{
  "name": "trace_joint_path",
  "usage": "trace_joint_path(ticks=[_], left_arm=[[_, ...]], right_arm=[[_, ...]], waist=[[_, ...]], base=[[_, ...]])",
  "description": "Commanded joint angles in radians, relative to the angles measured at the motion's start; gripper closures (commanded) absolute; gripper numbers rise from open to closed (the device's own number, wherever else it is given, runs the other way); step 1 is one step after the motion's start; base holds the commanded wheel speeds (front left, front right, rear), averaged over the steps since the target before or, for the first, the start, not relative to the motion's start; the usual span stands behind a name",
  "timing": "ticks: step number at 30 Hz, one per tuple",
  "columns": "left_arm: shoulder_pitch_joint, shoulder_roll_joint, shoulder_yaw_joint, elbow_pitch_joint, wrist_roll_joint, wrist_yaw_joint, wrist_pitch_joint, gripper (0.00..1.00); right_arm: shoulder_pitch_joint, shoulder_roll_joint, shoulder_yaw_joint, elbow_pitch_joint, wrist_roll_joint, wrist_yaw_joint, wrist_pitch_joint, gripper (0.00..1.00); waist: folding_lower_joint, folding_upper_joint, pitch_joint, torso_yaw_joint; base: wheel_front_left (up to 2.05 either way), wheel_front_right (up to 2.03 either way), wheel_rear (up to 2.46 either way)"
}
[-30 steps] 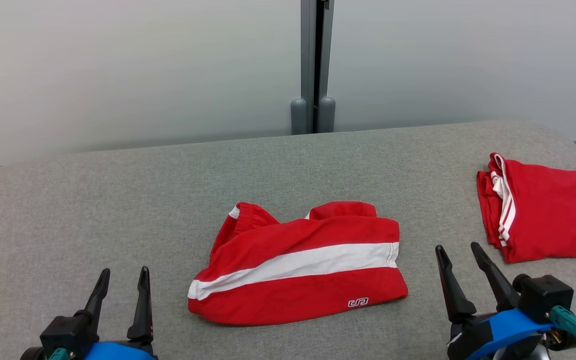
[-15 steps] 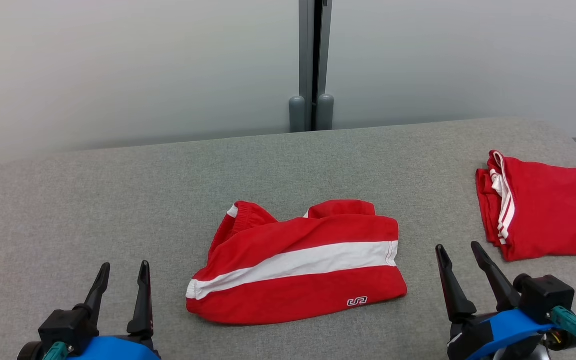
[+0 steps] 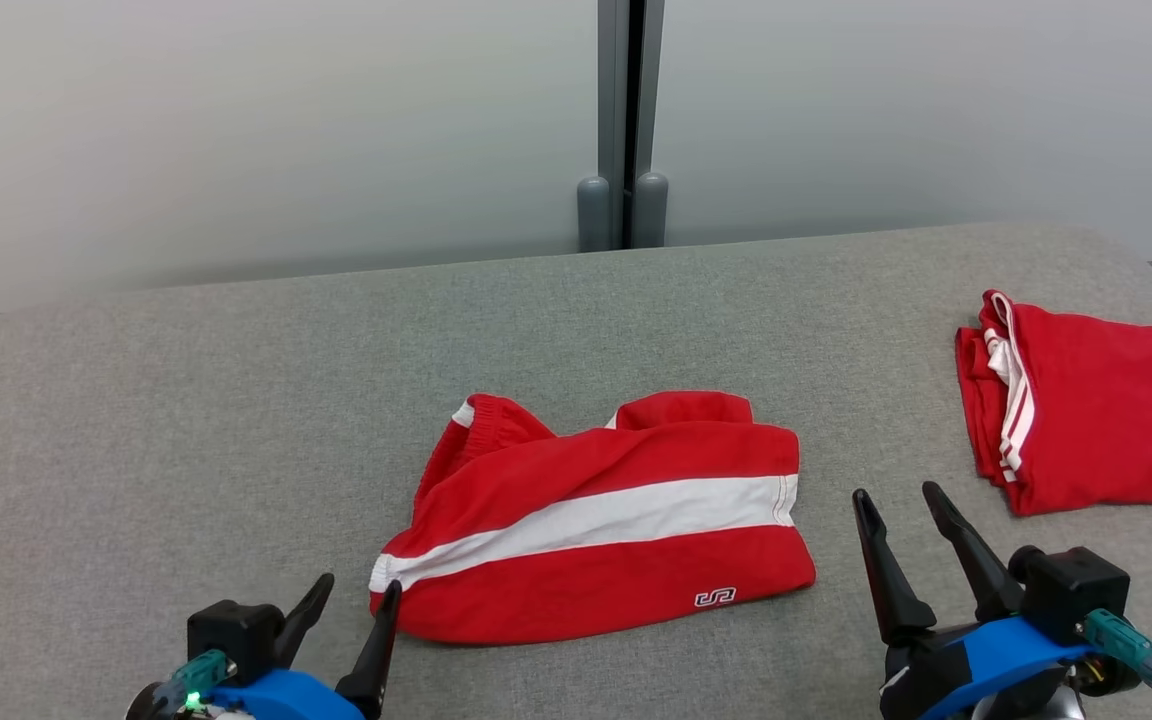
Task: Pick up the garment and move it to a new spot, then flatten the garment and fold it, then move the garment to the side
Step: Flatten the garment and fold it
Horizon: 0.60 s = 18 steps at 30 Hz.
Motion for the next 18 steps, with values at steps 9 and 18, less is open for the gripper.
trace_joint_path(ticks=[9,18], left_arm=[[-0.096,-0.020,-0.025,0.136,-0.040,-0.040,0.055,0.00],[-0.160,-0.033,-0.039,0.234,-0.067,-0.067,0.048,0.34]], right_arm=[[-0.024,-0.001,0.025,0.012,0.007,0.001,-0.006,0.00],[-0.033,-0.001,0.029,0.013,0.007,0.001,-0.013,0.00]], waist=[[0.0000,0.0000,0.011,-0.019],[0.0000,0.0000,0.031,-0.035]], base=[[0.00,0.00,0.00],[0.00,0.00,0.00]])
